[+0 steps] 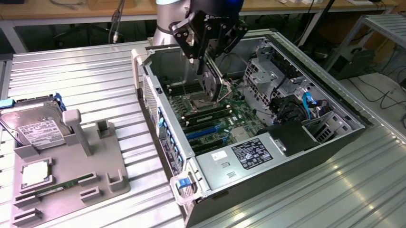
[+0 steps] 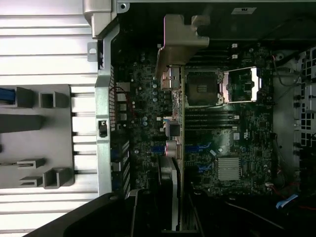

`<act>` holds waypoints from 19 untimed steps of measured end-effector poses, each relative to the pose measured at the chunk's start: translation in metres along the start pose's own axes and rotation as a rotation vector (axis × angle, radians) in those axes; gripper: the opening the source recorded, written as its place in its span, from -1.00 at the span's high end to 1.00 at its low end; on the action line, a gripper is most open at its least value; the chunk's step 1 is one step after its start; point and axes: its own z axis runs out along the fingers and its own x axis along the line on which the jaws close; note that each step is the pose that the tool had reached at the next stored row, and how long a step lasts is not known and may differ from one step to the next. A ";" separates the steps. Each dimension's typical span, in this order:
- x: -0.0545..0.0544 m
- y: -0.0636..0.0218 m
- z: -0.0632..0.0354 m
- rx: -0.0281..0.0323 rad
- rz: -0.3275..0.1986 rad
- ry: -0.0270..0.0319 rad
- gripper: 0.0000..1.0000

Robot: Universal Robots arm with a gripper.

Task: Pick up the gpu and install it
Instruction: 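Pick up the gpu and move the gpu toward the slot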

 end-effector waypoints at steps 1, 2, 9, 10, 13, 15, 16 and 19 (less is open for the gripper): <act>-0.003 0.0001 0.0001 0.0001 0.001 0.0000 0.44; -0.006 0.0001 0.0001 0.0001 0.001 -0.0001 0.44; -0.033 0.0007 0.0008 0.0002 0.006 -0.0003 0.44; -0.036 0.0008 0.0009 0.0002 0.007 -0.0003 0.44; -0.046 0.0010 0.0011 0.0003 0.008 -0.0003 0.44; -0.053 0.0012 0.0013 0.0003 0.008 -0.0003 0.44; -0.056 0.0013 0.0015 0.0002 0.008 -0.0003 0.44; -0.065 0.0016 0.0018 0.0002 0.008 -0.0005 0.44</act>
